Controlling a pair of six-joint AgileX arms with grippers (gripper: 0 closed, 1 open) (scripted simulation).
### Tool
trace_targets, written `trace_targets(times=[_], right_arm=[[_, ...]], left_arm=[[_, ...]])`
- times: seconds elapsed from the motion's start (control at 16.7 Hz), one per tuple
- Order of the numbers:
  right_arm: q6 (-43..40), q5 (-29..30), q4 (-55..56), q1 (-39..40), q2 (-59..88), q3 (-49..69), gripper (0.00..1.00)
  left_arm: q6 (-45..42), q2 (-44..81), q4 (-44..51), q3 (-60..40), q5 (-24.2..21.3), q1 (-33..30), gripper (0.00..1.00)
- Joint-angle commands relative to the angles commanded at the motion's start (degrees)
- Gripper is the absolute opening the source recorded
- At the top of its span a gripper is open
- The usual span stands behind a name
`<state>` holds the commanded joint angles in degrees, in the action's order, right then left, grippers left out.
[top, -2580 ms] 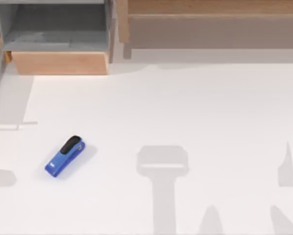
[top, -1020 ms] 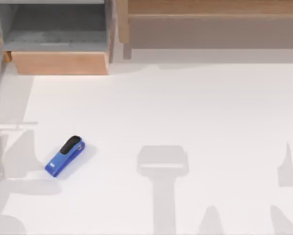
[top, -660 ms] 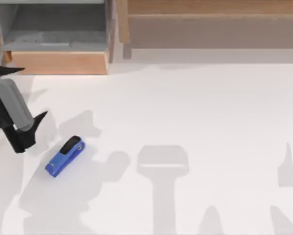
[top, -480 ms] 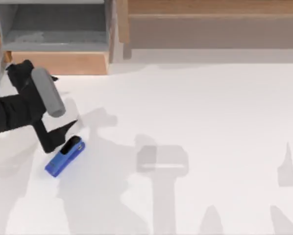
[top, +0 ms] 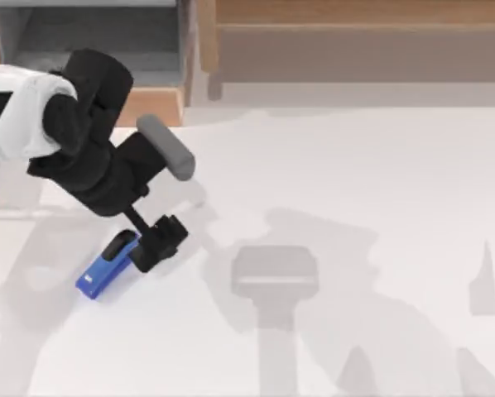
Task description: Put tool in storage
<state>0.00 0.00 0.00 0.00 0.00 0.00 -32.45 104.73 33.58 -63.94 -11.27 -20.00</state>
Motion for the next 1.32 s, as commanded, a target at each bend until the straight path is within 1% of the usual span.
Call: trace_targets(times=[0.12,0.24,0.36,0.48,0.9,1.32], right_arm=[[0.0,0.0,0.0,0.0,0.0,0.0,1.00],[0.0,0.0,0.0,0.0,0.0,0.0,1.00],[0.0,0.0,0.0,0.0,0.0,0.0,1.00],[0.0,0.0,0.0,0.0,0.0,0.0,1.00],[0.0,0.0,0.0,0.0,0.0,0.0,1.00],[0.0,0.0,0.0,0.0,0.0,0.0,1.00]], left_arm=[[5.6,0.8,10.0,-4.7,4.3,-1.2,1.00],[10.2,1.2,17.6,-8.2,7.7,-1.3,1.00],[13.7,1.3,22.8,-10.4,10.0,-0.8,1.00],[15.7,1.2,25.5,-11.4,11.2,-0.4,1.00],[16.0,1.5,24.9,-10.7,11.4,-0.4,1.00],[15.8,7.0,11.7,-3.3,11.4,-0.2,1.00]])
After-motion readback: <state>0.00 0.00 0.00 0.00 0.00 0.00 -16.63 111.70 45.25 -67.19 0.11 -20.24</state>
